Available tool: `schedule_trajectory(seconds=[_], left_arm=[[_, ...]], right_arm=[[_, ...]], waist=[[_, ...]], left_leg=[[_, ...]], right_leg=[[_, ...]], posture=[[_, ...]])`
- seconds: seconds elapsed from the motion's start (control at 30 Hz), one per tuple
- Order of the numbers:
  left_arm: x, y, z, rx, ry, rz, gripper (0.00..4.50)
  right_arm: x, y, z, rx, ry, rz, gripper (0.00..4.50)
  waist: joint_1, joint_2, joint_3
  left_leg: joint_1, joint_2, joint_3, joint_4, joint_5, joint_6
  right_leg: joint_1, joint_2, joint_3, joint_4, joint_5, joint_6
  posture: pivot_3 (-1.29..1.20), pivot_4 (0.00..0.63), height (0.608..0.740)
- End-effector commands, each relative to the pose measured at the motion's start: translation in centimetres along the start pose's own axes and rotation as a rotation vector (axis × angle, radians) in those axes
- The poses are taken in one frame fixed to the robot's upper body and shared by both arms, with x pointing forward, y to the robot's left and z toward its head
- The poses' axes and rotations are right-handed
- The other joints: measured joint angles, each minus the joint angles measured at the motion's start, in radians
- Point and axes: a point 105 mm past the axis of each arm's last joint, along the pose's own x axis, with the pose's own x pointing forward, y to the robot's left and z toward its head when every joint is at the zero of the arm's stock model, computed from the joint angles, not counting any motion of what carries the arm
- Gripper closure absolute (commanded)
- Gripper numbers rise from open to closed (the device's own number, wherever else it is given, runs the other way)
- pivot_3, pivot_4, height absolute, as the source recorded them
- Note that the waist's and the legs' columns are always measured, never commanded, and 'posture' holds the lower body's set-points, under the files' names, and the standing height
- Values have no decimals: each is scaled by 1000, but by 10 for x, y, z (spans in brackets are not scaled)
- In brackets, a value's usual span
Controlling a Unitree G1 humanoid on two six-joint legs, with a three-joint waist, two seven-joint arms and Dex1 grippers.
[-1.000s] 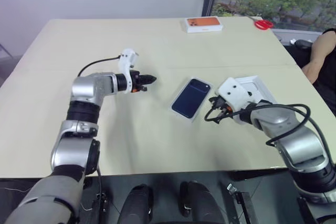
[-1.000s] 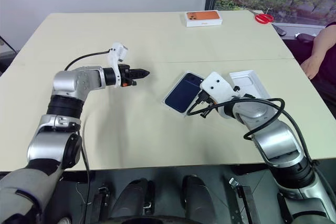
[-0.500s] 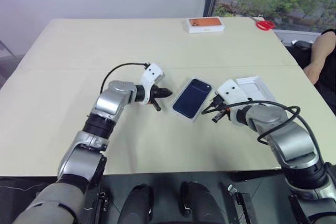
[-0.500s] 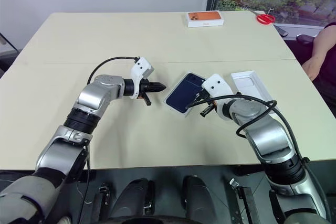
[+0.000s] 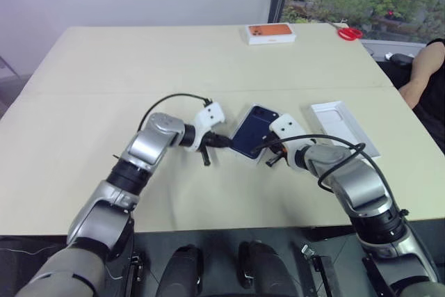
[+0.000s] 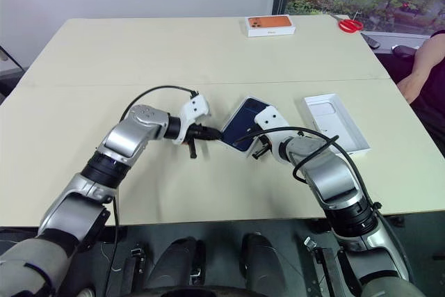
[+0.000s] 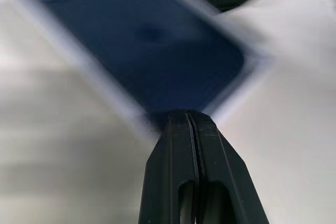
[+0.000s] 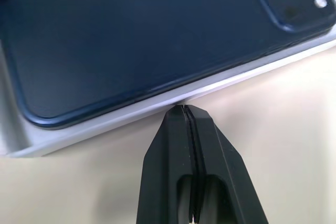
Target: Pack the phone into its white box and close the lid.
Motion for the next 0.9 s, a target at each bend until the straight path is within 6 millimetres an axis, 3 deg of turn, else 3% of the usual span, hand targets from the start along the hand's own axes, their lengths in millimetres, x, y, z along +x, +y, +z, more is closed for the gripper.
schedule_trajectory(seconds=[0.03,0.4,0.57,0.73,0.9], left_arm=[[-2,-24,-4,-16,17,-122,4467],[-7,-33,0,-32,2,-145,4467],[-36,3,32,-106,-180,11,4467],[-45,35,18,-59,-89,207,4467],[-29,48,-4,-11,50,295,4467]], right_arm=[[-13,11,10,-73,-65,66,4500],[-27,18,5,-138,-68,127,4500],[-29,4,6,-138,-66,68,4500],[-26,-6,6,-108,-60,17,4500],[-19,-12,7,-57,-55,-30,4500]], waist=[[0,0,0],[0,0,0],[1,-1,0],[0,0,0],[4,0,0]], left_leg=[[1,0,0,0,0,0],[1,0,0,0,0,0],[1,0,0,0,0,0],[1,0,0,0,0,0],[1,0,0,0,0,0]], right_leg=[[1,0,0,0,0,0],[1,0,0,-1,0,0],[1,0,0,0,0,0],[1,0,0,0,0,0],[1,0,0,0,0,0]], posture=[[0,150,740],[0,150,740],[0,150,740],[0,150,740],[0,150,740]])
